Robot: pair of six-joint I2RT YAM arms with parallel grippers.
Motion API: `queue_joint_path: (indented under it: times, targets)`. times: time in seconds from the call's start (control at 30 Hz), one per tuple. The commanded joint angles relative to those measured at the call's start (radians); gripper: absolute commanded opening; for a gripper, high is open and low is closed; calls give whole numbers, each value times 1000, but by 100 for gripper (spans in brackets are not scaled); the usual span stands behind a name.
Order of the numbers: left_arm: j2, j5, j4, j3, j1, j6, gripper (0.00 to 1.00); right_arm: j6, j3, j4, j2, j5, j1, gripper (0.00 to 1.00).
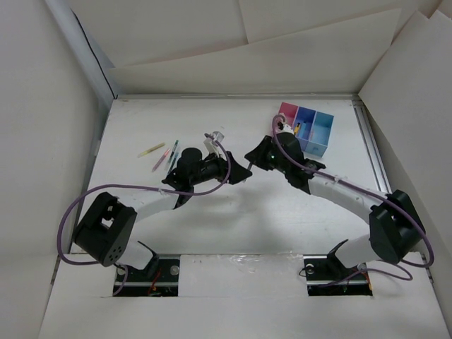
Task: Sort the stationery into containers
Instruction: Place the pen in the storage box.
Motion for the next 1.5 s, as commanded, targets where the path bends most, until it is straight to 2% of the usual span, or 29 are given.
queue_joint_path:
  times: [0.0,0.1,0.2,0.3,0.43,0.57,0.7,0.93,1.47]
  targets:
    - [-39,9,75,-13,2,4,68,-4,20,-8,-14,42,-30,0]
    - [-39,-12,75,-13,2,13,90,-25,30,-26,-14,51,-81,0]
    - [-39,-34,75,-32,2,23,99,-51,69,-74,-24,64,-128,0]
    - [-87,-55,64,-53,2,33,99,-84,103,-126,-49,97,-208,0]
    - [-164,-100,38,-72,2,33,99,-130,192,-220,-64,239,-328,0]
    - [-230,-161,-37,-72,2,43,99,-157,342,-328,26,380,-456,0]
    - [-250,-183,-74,-72,2,43,97,-180,468,-382,118,475,-524,0]
    - [-250,-173,-74,-72,2,43,95,-239,695,-480,324,638,-562,0]
    - [-240,-195,-83,-72,2,43,94,-271,737,-496,528,706,-526,0]
